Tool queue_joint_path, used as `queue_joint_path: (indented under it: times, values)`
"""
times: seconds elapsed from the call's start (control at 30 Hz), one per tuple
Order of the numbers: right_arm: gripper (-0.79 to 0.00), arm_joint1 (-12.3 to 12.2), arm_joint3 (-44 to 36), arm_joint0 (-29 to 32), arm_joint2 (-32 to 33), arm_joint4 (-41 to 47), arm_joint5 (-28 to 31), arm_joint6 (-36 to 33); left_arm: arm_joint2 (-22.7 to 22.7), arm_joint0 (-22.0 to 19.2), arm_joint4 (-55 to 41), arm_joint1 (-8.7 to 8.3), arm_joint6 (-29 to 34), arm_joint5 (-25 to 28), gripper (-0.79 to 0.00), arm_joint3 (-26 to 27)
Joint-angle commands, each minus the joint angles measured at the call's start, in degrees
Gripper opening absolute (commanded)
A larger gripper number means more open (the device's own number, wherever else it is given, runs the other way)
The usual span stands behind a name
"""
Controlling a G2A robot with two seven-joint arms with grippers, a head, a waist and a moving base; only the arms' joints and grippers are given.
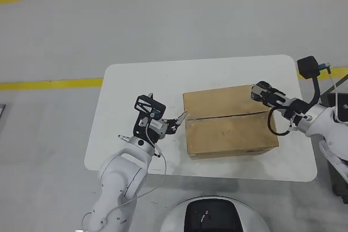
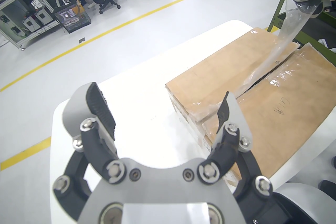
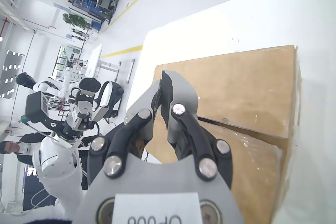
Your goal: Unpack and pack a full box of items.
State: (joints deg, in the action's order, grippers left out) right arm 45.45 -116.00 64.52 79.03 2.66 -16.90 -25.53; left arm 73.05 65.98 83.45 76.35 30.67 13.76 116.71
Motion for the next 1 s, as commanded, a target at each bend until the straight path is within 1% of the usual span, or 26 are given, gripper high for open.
queue_joint_path:
  times: [0.0, 0.13, 0.17, 0.2, 0.23, 0.27, 0.3, 0.33, 0.63, 0.7, 0.77, 0.8, 0.83, 0.87, 0.9, 0.93, 0.97]
  values:
    - [-0.785, 0.03, -0.16, 1.05, 0.46, 0.01, 0.22, -0.26, -0.27, 0.0, 0.27, -0.01, -0.22, 0.02, 0.0, -0.16]
    - [-0.785, 0.11, -0.62, 3.02, 2.02, 0.05, 0.87, 0.28, -0.88, -0.02, 0.82, -0.01, -0.3, -0.3, -0.009, -0.61]
    - [-0.785, 0.14, -0.85, 3.5, 2.44, 0.01, 1.14, 0.5, -1.02, -0.04, 0.85, 0.0, -0.24, -0.53, -0.065, -0.81]
    - [-0.785, 0.15, -1.1, 3.99, 2.94, -0.68, 1.26, 1.19, -1.16, -0.1, 0.87, 0.02, -0.17, -0.78, -0.194, -1.02]
    - [-0.785, 0.16, -1.46, 4.55, 3.26, -1.21, 1.46, 1.6, -1.32, -0.16, 0.94, 0.04, -0.08, -0.96, -0.28, -1.29]
    - [-0.785, 0.18, -1.68, 5.11, 3.48, -1.44, 1.64, 1.59, -1.48, -0.25, 0.89, 0.06, -0.07, -1.13, -0.231, -1.51]
    - [-0.785, 0.24, -1.6, 5.66, 3.65, -0.88, 1.54, 1.35, -1.68, -0.32, 0.83, 0.08, 0.05, -1.17, -0.212, -1.81]
    - [-0.785, 0.28, -1.53, 5.88, 3.83, -0.44, 1.44, 1.11, -1.89, -0.44, 0.84, 0.08, 0.26, -0.93, -0.003, -2.06]
    - [-0.785, 0.28, -1.53, 5.88, 3.83, -0.44, 1.44, 1.11, -1.95, -0.5, 0.94, 0.07, 0.38, -0.77, 0.0, -2.13]
    - [-0.785, 0.37, -1.68, 6.15, 4.09, -0.65, 1.76, 2.53, -1.95, -0.5, 0.94, 0.07, 0.38, -0.77, 0.0, -2.13]
    - [-0.785, 0.49, -3.34, 7.33, 3.47, -2.8, 4.5, 3.53, -1.92, -0.13, 0.98, 0.05, -0.26, -0.92, 0.0, -2.19]
    - [-0.785, 0.62, -3.91, 7.97, 3.43, -3.67, 6.57, 5.5, -1.91, 0.18, 0.93, 0.05, -0.82, -1.18, 0.0, -2.26]
    - [-0.785, 0.74, -4.3, 8.89, 3.12, -4.54, 8.72, 6.81, -1.95, 0.32, 0.92, 0.06, -1.26, -1.43, -0.326, -2.26]
    - [-0.785, 0.87, -4.84, 9.7, 3.07, -5.61, 11.8, 8.97, -2.11, 0.34, 1.05, 0.07, -1.55, -1.56, -0.477, -2.3]
    - [-0.785, 0.99, -5.18, 10.8, 3.06, -7.14, 14.57, 11.16, -2.28, 0.31, 1.14, 0.09, -1.8, -1.8, -0.653, -2.38]
    - [-0.785, 1.06, -5.28, 12.0, 2.94, -8.61, 17.06, 12.55, -2.47, 0.25, 1.25, 0.11, -1.99, -1.97, -0.773, -2.51]
    - [-0.785, 1.14, -4.76, 13.04, 2.92, -9.39, 18.66, 13.47, -2.68, 0.15, 1.34, 0.14, -2.1, -2.13, -0.785, -2.67]
